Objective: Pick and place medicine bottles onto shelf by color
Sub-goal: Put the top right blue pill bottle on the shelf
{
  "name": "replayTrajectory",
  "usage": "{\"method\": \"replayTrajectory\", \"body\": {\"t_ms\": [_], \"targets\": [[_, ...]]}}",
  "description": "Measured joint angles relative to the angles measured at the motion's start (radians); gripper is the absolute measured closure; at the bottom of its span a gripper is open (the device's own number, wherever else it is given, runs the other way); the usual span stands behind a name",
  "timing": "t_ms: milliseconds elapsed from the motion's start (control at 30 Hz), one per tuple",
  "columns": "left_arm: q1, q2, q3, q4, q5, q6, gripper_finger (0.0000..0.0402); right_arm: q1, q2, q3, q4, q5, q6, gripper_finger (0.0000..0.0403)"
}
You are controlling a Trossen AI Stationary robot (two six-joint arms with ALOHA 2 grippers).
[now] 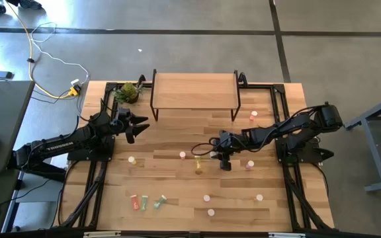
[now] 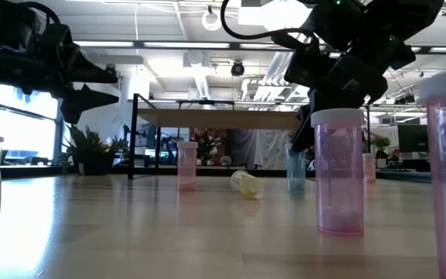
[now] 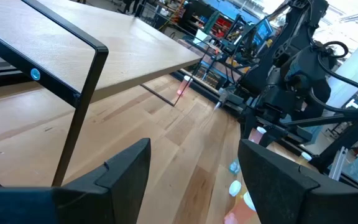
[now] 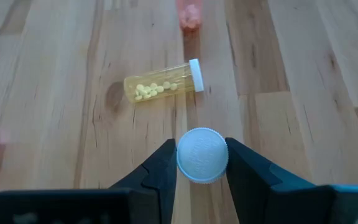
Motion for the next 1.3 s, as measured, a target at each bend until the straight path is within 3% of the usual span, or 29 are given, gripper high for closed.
{"method": "replayTrajectory", "body": {"t_ms": [267,633,933,1300], "targets": [[0.0,0.0,0.0,0.0,0.0,0.0,0.0168,0.0,0.0,0.0,0.135,0.003,0.168,0.0295],[0.0,0.0,0.0,0.0,0.001,0.0,0.0168,-0.032,-0.001,0.178,0.111,0.205,0.141,0.0295],[0.0,0.0,0.0,0.0,0.001,0.0,0.0168,-0.13,-0.001,0.411,-0.158,0.311,0.046,0.0295],[0.0,0.0,0.0,0.0,0.001,0.0,0.0168,-0.284,-0.001,0.6,-0.39,0.314,-0.084,0.0295]]}}
